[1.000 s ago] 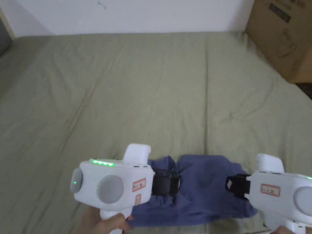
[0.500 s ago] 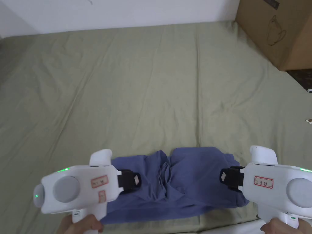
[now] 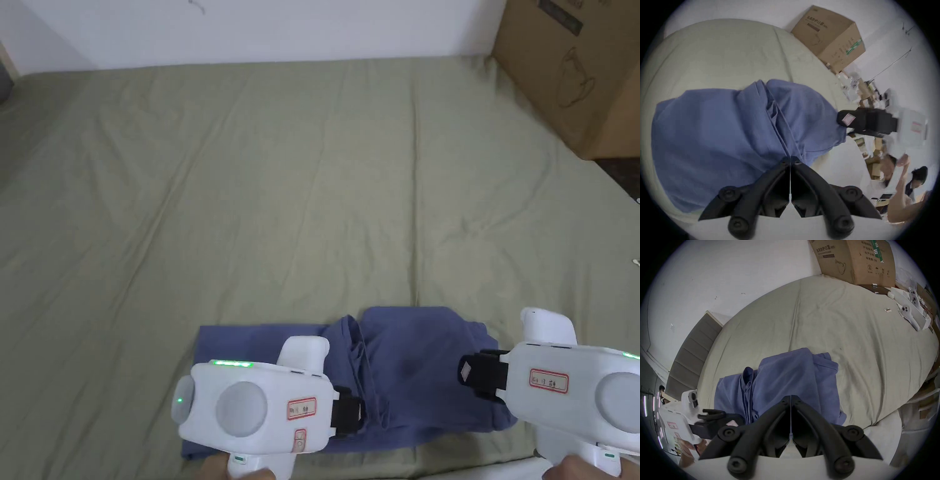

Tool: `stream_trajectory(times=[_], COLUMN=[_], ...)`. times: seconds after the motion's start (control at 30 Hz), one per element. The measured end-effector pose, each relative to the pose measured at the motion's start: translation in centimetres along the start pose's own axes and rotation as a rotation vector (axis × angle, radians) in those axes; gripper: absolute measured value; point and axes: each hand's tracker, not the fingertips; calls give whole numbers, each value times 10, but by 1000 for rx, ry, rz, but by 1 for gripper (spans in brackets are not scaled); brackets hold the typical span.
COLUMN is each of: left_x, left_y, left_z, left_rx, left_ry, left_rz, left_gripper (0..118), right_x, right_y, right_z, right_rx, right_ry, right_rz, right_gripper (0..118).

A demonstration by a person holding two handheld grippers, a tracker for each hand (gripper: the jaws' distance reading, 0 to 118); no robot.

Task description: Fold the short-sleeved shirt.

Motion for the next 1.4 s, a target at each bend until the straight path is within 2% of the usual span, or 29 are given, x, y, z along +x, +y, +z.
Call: stream_trajectory(times=[0.07,0.13,0.33,0.37,0.5,0.53,0.7,0.87,0.9,0.93,0.97,1.0,1.03,1.1,1.17,1.27,1.4], left_x=[-12,-33,-138,-149,-188,-192,-198,-187,-186,-185,-183,-179,-181,-181,-195,-202,-225], left_y=[3,3,-17,-20,-33,-35,-36,-21,-19,-18,-16,-16,-17,-16,-6,-2,-7], left_z=[30,55,122,126,122,118,89,71,69,68,64,66,70,87,101,131,178], left_rx=[57,120,285,290,260,253,270,238,229,220,178,157,146,175,192,205,251], left_ry=[-49,-31,6,-12,-59,-72,-263,-333,-334,-325,-241,-183,-214,-247,-241,-148,-64], left_rz=[57,109,386,406,491,504,591,601,601,610,610,579,552,588,542,500,515], left_gripper=[0,0,2,10,88,96,116,113,104,66,10,10,10,10,10,10,10], right_x=[-6,-12,-29,-30,-41,-44,-58,-58,-59,-60,-60,-61,-61,-62,-60,-59,-54], right_y=[2,4,7,9,10,9,4,7,8,8,8,8,10,11,12,14,12], right_z=[3,4,0,-3,-8,-8,-8,-14,-15,-15,-15,-15,-16,-14,-14,-14,-9], right_rx=[4,6,5,5,-10,-12,-24,-42,-44,-48,-52,-55,-55,-52,-50,-46,-29], right_ry=[-1,-6,8,7,3,4,-8,-13,-16,-20,-23,-24,-23,-24,-23,-30,-2], right_rz=[22,38,59,65,90,96,118,120,123,125,127,132,139,142,136,129,107], right_gripper=[0,0,0,0,0,0,0,0,0,0,0,0,0,0,0,0,0])
